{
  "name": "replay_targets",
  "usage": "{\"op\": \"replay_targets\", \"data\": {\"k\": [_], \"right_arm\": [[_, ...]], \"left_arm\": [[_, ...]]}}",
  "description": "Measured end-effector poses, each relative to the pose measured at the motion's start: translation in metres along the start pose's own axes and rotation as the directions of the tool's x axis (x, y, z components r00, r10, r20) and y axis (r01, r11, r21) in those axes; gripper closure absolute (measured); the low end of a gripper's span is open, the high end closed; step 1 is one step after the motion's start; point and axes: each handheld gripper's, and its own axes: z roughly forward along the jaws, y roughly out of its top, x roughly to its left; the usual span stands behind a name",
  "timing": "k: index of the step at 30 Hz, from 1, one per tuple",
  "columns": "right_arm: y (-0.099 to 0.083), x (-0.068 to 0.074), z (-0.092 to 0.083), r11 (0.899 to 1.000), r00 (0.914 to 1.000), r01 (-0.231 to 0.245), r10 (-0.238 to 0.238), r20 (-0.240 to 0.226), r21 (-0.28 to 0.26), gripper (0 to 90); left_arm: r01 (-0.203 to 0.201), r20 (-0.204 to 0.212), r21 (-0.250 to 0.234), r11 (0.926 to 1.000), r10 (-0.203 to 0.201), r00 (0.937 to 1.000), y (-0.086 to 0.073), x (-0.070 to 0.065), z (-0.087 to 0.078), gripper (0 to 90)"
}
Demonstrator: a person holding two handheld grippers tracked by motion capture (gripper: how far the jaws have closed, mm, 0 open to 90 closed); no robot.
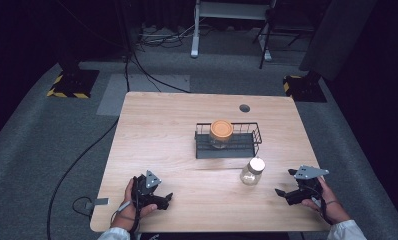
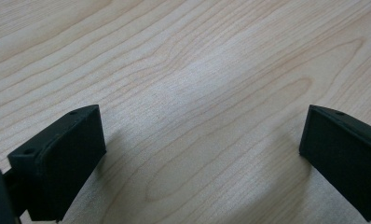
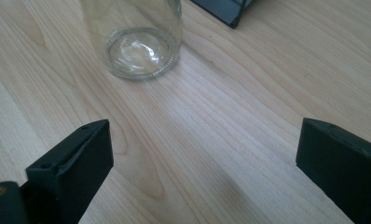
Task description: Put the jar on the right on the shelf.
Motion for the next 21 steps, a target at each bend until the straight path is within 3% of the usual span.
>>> {"op": "replay_targets", "data": {"k": [21], "right_arm": [[0.031, 0.015, 0.004, 0.998, 0.9975, 0.061, -0.062, -0.035, -0.028, 3.9]], "left_arm": [[0.0, 0.0, 0.0, 1.0, 0.0, 1.0, 0.0, 0.0, 0.0, 0.0]]}}
